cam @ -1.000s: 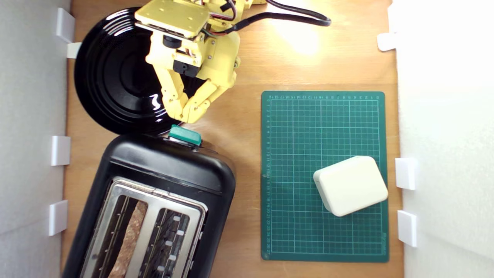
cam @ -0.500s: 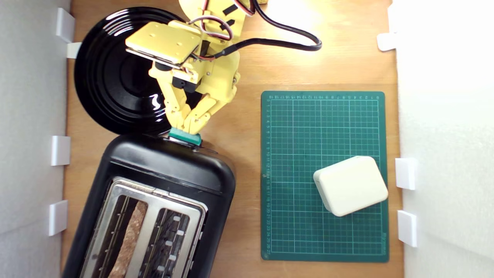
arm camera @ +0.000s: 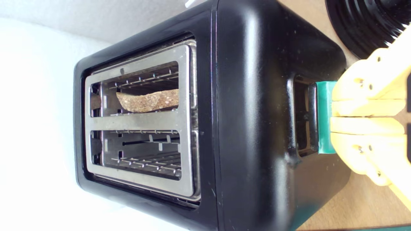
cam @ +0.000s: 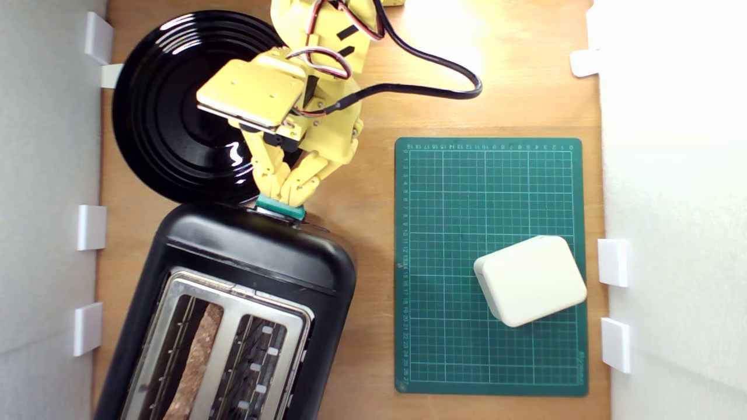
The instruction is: Start toaster
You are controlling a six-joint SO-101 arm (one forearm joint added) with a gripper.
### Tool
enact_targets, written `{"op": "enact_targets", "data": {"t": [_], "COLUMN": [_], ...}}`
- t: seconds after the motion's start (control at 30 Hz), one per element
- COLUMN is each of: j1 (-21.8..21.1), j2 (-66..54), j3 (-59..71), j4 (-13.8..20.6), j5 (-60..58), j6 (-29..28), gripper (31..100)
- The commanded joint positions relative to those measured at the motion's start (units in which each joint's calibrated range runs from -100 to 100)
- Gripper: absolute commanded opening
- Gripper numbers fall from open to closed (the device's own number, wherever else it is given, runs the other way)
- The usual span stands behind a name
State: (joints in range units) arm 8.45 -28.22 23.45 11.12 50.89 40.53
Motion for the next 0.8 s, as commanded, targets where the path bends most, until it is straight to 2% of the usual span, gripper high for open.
{"op": "enact_targets", "data": {"t": [0.0,0.77], "j1": [0.2,0.4], "j2": [-0.1,5.0], "j3": [-3.3,-3.9], "j4": [0.4,0.6], "j5": [-2.0,-4.8], "j6": [-0.1,0.0], "gripper": [31.4,31.4]}}
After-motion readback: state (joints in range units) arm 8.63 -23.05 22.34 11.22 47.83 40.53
